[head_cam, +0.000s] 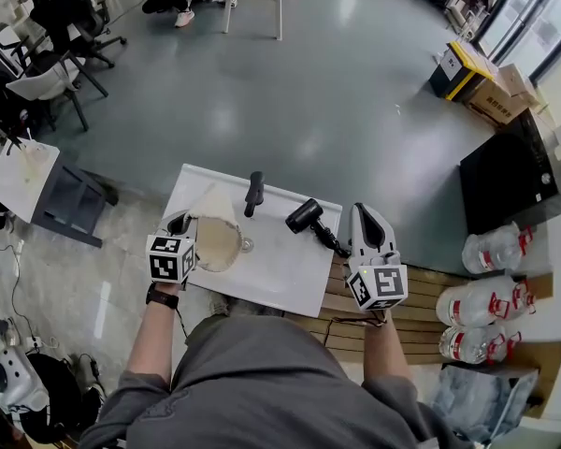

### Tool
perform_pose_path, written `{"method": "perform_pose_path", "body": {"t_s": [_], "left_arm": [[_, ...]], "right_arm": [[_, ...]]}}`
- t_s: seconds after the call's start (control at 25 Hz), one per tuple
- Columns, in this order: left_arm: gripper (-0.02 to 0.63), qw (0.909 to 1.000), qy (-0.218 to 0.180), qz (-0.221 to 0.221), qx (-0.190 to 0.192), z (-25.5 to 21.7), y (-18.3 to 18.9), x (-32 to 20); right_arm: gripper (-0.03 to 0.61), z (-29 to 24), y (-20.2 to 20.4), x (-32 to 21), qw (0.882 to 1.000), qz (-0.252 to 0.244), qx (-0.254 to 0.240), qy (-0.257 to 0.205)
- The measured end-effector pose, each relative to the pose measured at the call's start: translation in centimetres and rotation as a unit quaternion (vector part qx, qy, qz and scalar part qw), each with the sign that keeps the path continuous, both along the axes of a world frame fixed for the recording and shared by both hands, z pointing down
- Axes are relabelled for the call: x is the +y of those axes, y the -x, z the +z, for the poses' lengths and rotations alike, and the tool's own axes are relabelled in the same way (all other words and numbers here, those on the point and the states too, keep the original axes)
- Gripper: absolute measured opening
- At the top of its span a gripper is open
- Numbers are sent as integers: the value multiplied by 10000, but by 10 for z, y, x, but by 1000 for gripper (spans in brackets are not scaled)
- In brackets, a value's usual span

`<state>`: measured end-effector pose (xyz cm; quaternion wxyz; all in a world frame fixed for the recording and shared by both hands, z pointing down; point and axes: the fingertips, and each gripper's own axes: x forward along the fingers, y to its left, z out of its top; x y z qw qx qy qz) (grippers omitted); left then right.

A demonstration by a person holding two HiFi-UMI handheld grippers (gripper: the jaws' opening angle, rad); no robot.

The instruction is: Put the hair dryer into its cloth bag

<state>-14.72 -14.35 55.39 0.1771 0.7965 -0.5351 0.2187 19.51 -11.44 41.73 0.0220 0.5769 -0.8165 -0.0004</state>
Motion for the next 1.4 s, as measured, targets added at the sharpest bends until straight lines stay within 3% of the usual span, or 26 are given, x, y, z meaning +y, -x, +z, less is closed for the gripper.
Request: {"method": "perform_pose_path", "body": {"t_s": [0.12, 0.2, 0.32, 0.56, 0.8, 1.08, 1.4], "left_arm": [[6, 10000, 9, -14, 11, -1, 1, -1], [6, 10000, 12, -29, 7, -1, 1, -1], [6, 10000, 19, -52, -1, -1, 3, -1], [6, 9999, 75, -117, -1, 2, 4, 0], [6, 9998, 135, -154, -24, 4, 4, -2], [6, 9995, 212, -231, -72, 7, 2, -3], [6, 9985, 323, -409, -162, 7, 9, -1]], "right_arm": [[88, 0, 9, -2, 9992, -353, -189, 59], [188, 3, 17, -3, 9977, -629, -242, 120], [240, 10, 25, -5, 9958, -882, -136, 223], [241, 42, 26, -14, 9932, -1018, 307, 479], [241, 104, 24, -30, 9835, -1198, 887, 1024], [241, 200, 9, -41, 9615, -1392, 1361, 1941], [241, 288, -1, -48, 9276, -1632, 1818, 2825]]}}
